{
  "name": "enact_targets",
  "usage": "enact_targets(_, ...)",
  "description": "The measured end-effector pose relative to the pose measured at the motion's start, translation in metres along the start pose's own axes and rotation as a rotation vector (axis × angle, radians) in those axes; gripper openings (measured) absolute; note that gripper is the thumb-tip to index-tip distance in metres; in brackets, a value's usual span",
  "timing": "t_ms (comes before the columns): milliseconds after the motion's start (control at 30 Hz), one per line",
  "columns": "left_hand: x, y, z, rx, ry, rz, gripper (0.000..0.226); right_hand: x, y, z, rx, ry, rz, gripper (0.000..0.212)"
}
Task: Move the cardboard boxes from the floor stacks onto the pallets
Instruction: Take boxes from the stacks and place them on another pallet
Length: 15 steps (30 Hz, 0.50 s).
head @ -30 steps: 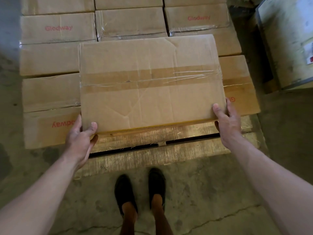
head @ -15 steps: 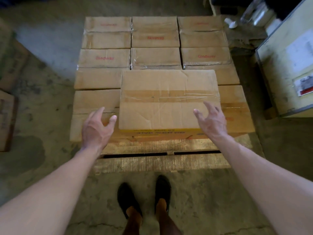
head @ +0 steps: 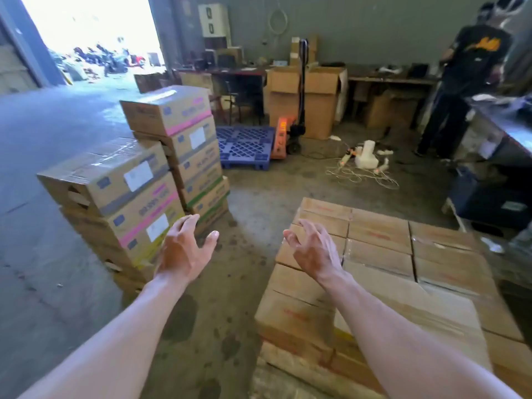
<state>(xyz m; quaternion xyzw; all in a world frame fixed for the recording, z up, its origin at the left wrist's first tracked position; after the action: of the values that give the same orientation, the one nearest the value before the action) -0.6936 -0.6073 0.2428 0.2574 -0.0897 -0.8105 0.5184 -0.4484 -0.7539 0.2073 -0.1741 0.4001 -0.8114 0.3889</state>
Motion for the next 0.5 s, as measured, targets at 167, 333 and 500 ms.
enact_targets(167,-0.007,-0.118,0.133,-0.047,0.191,0.111,0.054,0.011,-0.17,-0.088,-0.026,-0.087,0.231,0.061)
enact_targets(333,-0.019,-0.217,0.188,-0.084,0.212,0.25,0.064,0.015,-0.275,-0.177,-0.019,-0.195,0.381,0.06)
enact_targets(500,-0.044,-0.277,0.195,-0.066,0.235,0.328,0.066,-0.02,-0.321,-0.233,-0.012,-0.242,0.391,0.065)
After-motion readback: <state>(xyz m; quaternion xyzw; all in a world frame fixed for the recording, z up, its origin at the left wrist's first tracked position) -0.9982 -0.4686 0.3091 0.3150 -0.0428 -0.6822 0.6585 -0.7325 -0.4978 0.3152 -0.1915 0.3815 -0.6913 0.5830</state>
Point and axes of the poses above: each hand's wrist, its own x-axis away from the middle knuckle, its own z-axis out of the back of the hand, y = z × x, the point moved 8 cm from there along -x, towards the middle knuckle, and after that the axes turned 11 degrees about -x, right-handed, at the moved point
